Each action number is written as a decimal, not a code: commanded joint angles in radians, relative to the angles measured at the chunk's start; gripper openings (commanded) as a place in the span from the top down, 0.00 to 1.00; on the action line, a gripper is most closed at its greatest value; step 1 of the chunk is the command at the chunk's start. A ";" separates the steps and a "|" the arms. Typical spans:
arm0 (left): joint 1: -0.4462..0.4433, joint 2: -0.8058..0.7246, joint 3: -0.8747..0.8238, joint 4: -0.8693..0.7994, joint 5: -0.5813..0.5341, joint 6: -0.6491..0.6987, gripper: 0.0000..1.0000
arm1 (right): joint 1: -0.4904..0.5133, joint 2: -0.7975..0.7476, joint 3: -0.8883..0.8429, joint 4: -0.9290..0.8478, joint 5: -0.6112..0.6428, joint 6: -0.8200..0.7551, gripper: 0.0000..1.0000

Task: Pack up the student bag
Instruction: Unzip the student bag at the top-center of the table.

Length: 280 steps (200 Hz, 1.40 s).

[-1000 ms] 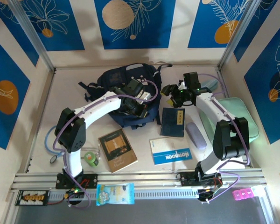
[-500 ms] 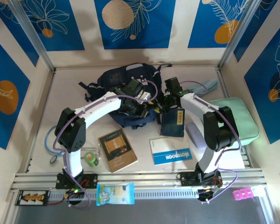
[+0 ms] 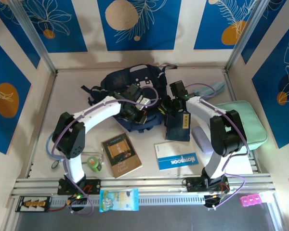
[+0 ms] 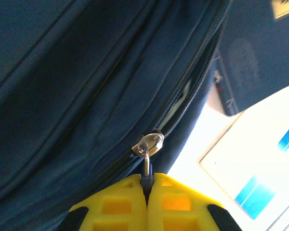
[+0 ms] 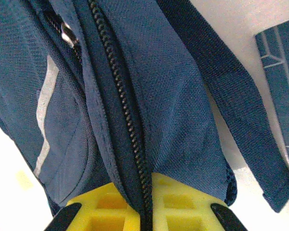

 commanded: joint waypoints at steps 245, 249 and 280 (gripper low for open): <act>0.042 -0.115 -0.080 0.124 0.142 -0.007 1.00 | 0.006 -0.244 -0.017 -0.227 -0.006 0.033 0.22; 0.036 -0.108 -0.074 0.125 0.139 -0.007 1.00 | 0.015 -0.242 -0.020 -0.229 -0.012 0.046 0.22; 0.013 -0.062 -0.058 0.114 0.131 -0.009 1.00 | 0.076 -0.229 -0.040 -0.274 0.023 0.146 0.22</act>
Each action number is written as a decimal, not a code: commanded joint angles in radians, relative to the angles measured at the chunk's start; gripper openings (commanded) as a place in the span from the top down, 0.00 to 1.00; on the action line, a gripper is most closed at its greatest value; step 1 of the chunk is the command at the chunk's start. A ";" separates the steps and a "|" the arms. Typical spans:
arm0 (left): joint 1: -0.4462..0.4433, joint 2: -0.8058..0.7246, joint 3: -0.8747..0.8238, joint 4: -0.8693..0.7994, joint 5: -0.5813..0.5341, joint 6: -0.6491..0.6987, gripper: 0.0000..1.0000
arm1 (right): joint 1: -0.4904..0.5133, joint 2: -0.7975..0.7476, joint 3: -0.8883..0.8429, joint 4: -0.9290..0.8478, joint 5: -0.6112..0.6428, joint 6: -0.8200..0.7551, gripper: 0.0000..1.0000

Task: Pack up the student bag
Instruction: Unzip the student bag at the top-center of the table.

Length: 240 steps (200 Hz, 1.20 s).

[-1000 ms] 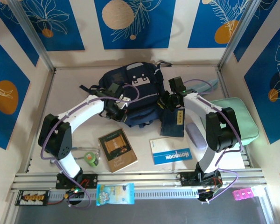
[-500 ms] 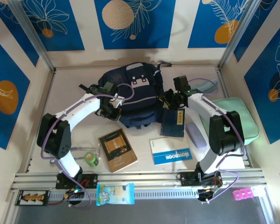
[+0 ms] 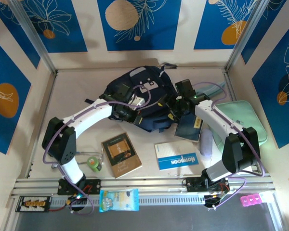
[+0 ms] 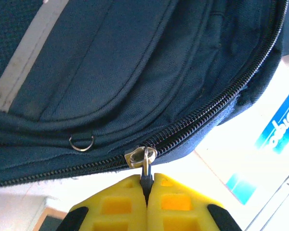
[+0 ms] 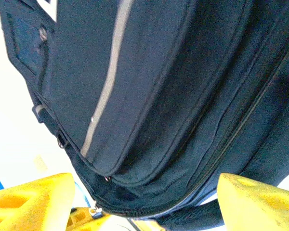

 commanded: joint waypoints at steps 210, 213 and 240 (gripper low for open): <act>-0.017 0.053 0.051 -0.082 -0.033 0.051 1.00 | 0.076 0.273 0.074 -0.108 0.059 0.219 0.58; -0.016 0.054 0.053 -0.089 -0.037 0.054 1.00 | 0.074 0.274 0.073 -0.107 0.061 0.220 0.60; -0.015 0.059 0.071 -0.176 -0.127 0.102 1.00 | 0.064 0.255 0.067 -0.099 0.093 0.211 0.80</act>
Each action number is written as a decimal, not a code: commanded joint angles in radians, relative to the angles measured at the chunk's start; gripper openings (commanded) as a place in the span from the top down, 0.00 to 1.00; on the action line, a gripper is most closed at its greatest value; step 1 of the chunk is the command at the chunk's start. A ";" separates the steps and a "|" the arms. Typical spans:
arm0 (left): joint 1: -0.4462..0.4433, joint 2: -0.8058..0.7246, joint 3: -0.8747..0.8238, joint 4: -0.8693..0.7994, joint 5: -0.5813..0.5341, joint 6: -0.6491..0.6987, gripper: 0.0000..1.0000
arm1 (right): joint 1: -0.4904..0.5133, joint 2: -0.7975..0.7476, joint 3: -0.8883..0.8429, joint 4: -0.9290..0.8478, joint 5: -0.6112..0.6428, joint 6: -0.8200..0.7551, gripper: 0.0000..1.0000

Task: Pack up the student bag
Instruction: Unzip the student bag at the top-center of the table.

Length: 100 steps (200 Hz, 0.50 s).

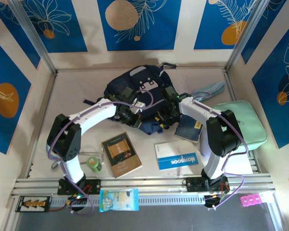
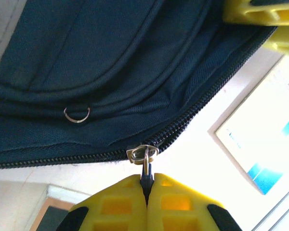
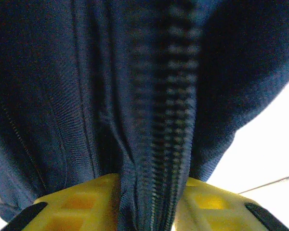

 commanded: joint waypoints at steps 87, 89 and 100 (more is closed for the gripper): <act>0.169 -0.005 -0.012 -0.115 -0.237 0.120 1.00 | -0.045 -0.064 -0.011 0.022 0.091 -0.048 0.88; 0.173 -0.005 -0.012 -0.112 -0.236 0.120 1.00 | -0.045 -0.065 -0.012 0.022 0.091 -0.048 0.88; 0.206 0.004 -0.011 -0.097 -0.229 0.123 1.00 | -0.044 -0.069 -0.015 0.025 0.092 -0.049 0.88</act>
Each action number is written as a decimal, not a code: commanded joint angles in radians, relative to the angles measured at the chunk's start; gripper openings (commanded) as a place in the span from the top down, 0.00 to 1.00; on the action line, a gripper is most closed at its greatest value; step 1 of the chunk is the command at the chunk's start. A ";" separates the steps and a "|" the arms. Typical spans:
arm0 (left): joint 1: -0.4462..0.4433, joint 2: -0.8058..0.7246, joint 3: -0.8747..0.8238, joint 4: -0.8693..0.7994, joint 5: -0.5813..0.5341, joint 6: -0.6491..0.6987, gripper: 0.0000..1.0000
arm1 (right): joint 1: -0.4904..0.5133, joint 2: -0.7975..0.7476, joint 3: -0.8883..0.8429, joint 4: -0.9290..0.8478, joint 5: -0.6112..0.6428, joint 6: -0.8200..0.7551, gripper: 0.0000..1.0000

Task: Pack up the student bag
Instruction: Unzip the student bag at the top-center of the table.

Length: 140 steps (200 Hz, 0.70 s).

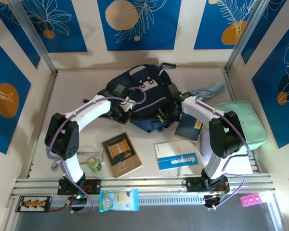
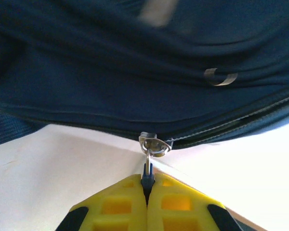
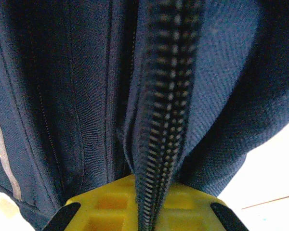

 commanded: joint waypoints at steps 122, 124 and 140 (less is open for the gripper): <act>0.201 0.184 0.138 0.077 -0.129 0.040 1.00 | 0.001 -0.071 -0.007 0.044 0.001 -0.052 0.87; 0.203 0.184 0.138 0.078 -0.127 0.039 1.00 | 0.002 -0.070 -0.007 0.047 -0.002 -0.051 0.87; 0.212 0.176 0.139 0.088 -0.121 0.033 1.00 | 0.021 -0.054 -0.001 0.084 -0.036 -0.043 0.87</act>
